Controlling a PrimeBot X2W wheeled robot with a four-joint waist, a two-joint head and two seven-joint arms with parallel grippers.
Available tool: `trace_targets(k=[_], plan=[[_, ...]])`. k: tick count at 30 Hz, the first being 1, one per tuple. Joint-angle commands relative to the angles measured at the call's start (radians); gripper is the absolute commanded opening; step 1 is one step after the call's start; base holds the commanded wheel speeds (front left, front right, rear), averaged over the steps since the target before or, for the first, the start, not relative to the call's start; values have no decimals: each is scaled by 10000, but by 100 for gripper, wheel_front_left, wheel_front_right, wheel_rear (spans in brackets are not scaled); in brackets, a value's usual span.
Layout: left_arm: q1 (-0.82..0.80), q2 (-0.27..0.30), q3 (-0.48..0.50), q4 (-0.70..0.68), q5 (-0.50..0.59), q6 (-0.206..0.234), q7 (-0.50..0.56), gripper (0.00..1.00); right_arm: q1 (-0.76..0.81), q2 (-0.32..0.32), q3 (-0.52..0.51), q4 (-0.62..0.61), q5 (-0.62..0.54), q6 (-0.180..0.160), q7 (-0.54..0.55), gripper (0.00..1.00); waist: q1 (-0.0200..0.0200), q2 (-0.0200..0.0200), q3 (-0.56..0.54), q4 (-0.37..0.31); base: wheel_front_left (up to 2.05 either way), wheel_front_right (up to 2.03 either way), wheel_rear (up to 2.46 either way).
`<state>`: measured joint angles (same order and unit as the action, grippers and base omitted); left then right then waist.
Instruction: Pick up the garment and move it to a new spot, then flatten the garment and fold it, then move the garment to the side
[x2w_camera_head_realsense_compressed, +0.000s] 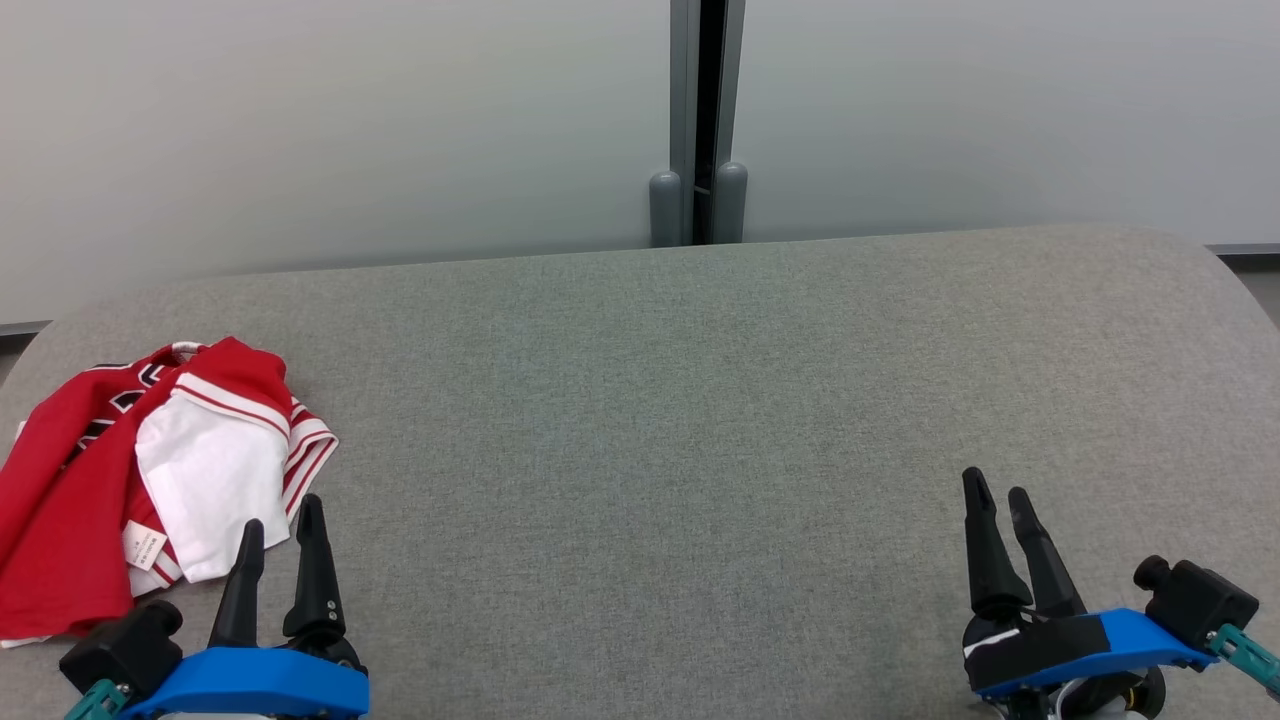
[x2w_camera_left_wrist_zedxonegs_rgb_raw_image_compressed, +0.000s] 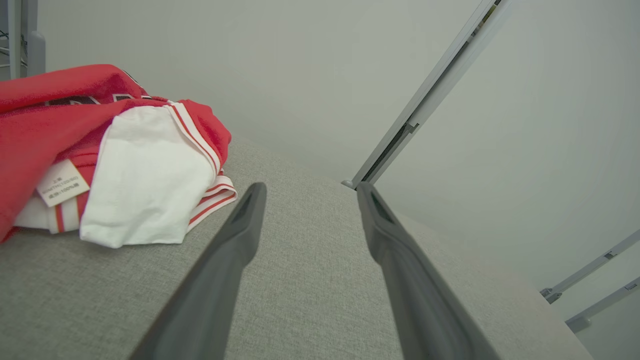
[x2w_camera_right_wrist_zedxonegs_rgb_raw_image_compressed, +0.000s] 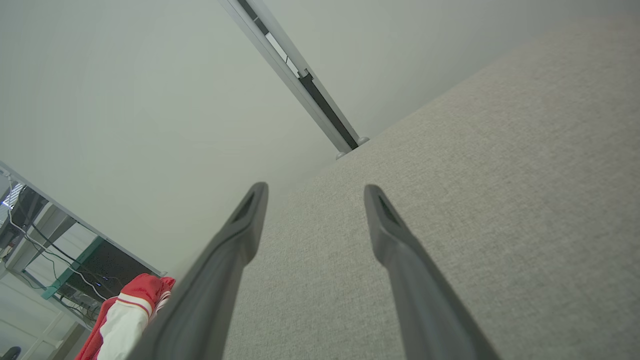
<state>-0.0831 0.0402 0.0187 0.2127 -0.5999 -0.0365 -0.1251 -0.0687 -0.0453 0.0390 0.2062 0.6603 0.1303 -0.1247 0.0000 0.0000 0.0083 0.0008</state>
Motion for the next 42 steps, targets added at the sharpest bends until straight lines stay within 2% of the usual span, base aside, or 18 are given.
trace_targets(k=[1, 18, 42], plan=[[-258, 89, -40, -70, 248, 34, -80, 100, -222, -50, 50, -83, -231, 5, -77, 100, 0, 0, -1, 0, 0, 0, 0], [-311, 103, -222, 20, 2048, 90, -520, 100, -254, -57, 266, 33, -1954, 4, -520, 100, 0, 0, 10, 1, 0, 0, 0], [-334, 120, -331, 233, 3994, 77, -1042, 100, -317, -64, 544, 207, -3966, 4, -1053, 100, 0, 0, -25, -22, 0, 0, 0]])
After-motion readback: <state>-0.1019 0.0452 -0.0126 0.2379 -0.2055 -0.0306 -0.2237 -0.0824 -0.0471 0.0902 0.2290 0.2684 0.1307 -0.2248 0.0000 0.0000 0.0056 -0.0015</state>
